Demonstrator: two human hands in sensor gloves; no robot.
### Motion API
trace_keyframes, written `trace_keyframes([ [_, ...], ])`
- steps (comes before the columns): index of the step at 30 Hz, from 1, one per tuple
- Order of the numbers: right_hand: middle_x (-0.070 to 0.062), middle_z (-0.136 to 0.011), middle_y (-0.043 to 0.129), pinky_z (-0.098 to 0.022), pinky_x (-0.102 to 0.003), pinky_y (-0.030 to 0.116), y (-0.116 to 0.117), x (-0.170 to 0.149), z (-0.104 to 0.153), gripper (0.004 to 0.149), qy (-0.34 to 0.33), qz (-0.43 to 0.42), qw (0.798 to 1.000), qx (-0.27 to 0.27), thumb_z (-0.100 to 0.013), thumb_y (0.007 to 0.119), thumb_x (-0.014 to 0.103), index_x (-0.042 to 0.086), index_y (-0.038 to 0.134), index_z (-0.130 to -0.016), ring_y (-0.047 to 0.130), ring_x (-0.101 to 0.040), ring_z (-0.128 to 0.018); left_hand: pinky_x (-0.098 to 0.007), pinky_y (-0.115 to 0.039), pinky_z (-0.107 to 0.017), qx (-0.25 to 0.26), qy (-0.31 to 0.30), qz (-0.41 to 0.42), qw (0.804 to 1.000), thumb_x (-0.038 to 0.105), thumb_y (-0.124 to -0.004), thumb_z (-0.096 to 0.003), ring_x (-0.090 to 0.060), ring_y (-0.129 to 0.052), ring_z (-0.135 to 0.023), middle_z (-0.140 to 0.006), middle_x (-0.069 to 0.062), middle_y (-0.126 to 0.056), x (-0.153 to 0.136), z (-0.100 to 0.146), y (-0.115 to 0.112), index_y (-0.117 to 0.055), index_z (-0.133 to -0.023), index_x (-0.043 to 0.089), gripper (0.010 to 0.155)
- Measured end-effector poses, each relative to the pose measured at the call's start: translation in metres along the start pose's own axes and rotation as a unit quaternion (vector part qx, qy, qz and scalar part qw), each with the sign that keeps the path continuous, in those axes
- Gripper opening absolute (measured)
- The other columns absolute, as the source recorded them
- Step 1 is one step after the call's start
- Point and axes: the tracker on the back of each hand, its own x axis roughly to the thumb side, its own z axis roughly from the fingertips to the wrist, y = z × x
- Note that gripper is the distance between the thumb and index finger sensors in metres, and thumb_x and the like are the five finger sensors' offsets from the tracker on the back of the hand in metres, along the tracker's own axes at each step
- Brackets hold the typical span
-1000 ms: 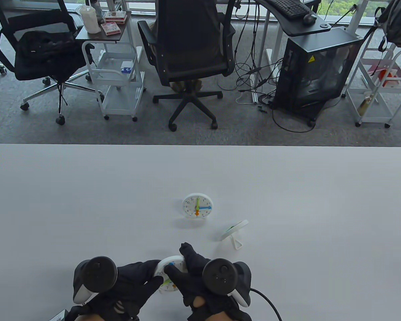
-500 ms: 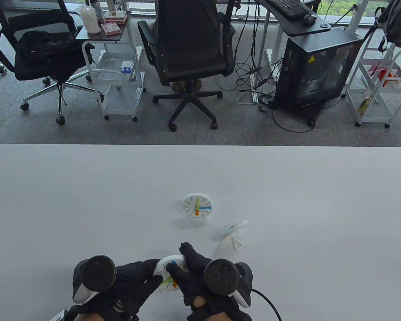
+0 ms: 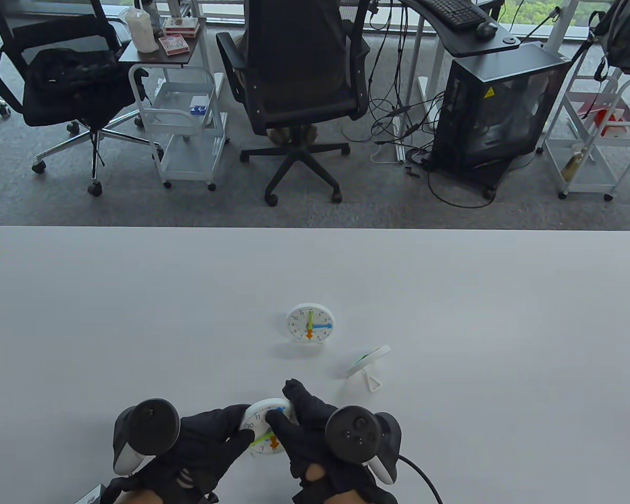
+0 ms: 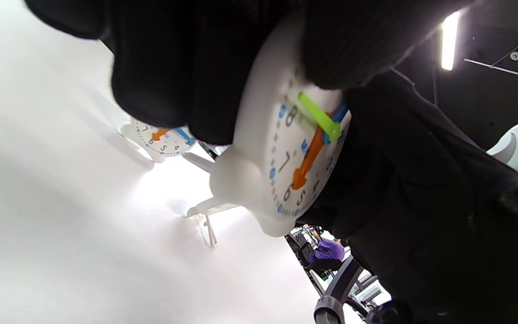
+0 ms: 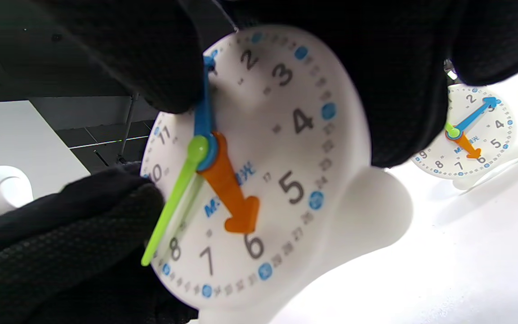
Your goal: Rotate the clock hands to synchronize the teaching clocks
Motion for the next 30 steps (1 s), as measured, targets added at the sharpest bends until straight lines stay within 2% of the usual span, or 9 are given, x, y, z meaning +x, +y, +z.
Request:
trace_keyframes([
  [30,-0.018,-0.074,0.090,-0.044,-0.063,0.074,-0.0054,-0.0034,-0.0006,0.065,0.014,-0.068,0.998,-0.007,-0.051,0.079,0.040,-0.007,0.072,-0.094,0.100,-0.038,-0.049,-0.070,-0.063,-0.058,0.009,0.015,0.046,0.999,0.044,-0.081,-0.0505,-0.043,-0.099,-0.066,-0.075,-0.011,-0.103,-0.0054,-0.0013,0.0052,-0.077,-0.094,0.013,0.053],
])
